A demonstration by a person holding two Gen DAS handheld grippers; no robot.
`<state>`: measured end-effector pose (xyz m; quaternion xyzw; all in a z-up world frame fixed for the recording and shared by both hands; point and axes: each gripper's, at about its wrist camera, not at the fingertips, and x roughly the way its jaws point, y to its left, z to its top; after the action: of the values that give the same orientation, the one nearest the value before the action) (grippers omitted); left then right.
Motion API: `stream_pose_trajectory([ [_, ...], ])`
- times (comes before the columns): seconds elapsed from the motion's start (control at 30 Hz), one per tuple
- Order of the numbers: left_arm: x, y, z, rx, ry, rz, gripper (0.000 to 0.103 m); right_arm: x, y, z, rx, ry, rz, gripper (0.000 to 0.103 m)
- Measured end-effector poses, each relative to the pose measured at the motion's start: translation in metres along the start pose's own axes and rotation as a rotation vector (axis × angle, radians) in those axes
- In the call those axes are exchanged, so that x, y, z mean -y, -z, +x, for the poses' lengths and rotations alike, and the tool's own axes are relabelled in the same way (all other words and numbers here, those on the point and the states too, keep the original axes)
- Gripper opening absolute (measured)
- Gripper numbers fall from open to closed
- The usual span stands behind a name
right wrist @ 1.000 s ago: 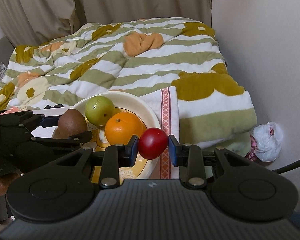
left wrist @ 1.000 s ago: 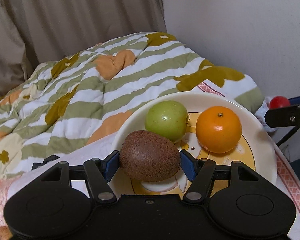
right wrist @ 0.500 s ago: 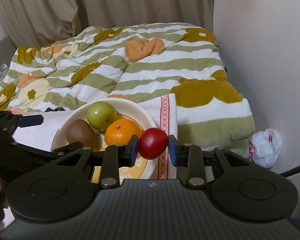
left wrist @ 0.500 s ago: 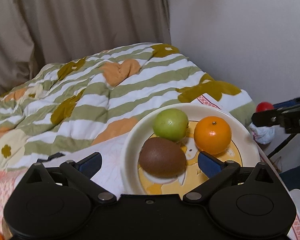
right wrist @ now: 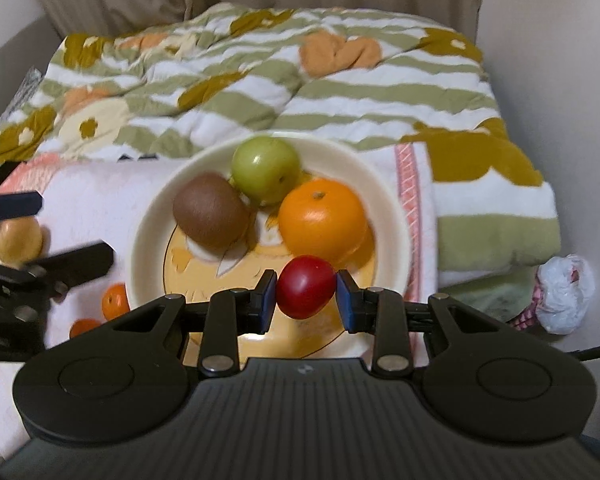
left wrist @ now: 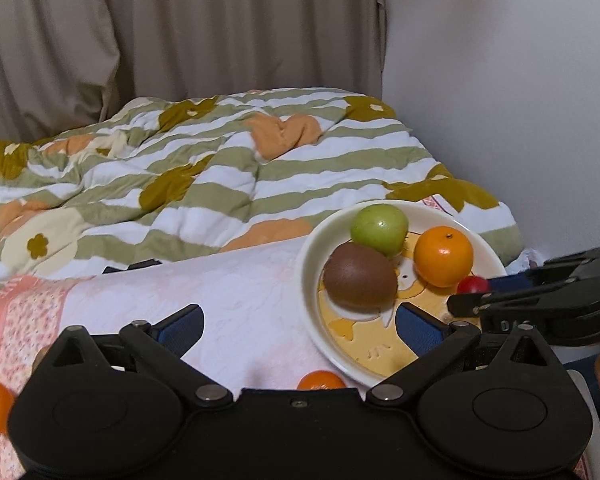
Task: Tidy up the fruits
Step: 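Withdraw both tools from the bowl back over the cloth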
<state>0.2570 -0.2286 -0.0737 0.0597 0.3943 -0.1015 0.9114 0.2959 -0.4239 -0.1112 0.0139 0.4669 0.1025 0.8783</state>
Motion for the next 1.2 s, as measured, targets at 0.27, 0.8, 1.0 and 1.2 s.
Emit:
stream_pose_trajectory([
  [0.27,-0.01,0.011,-0.006,-0.004,-0.016,-0.021,0.103,-0.007,0.006,0.006,0.023,0.013,-0.041,0.059],
  [0.8,-0.003,0.023,-0.05,0.061,-0.044,-0.035,0.103,-0.003,0.015,-0.051,0.153,0.044,-0.02,0.103],
  [1.0,-0.003,0.035,-0.083,0.111,-0.061,-0.071,0.103,-0.012,0.027,-0.085,0.189,0.045,-0.026,0.103],
  [1.2,-0.003,0.05,-0.118,0.149,-0.084,-0.114,0.103,-0.024,0.04,-0.12,0.219,0.044,-0.046,0.103],
])
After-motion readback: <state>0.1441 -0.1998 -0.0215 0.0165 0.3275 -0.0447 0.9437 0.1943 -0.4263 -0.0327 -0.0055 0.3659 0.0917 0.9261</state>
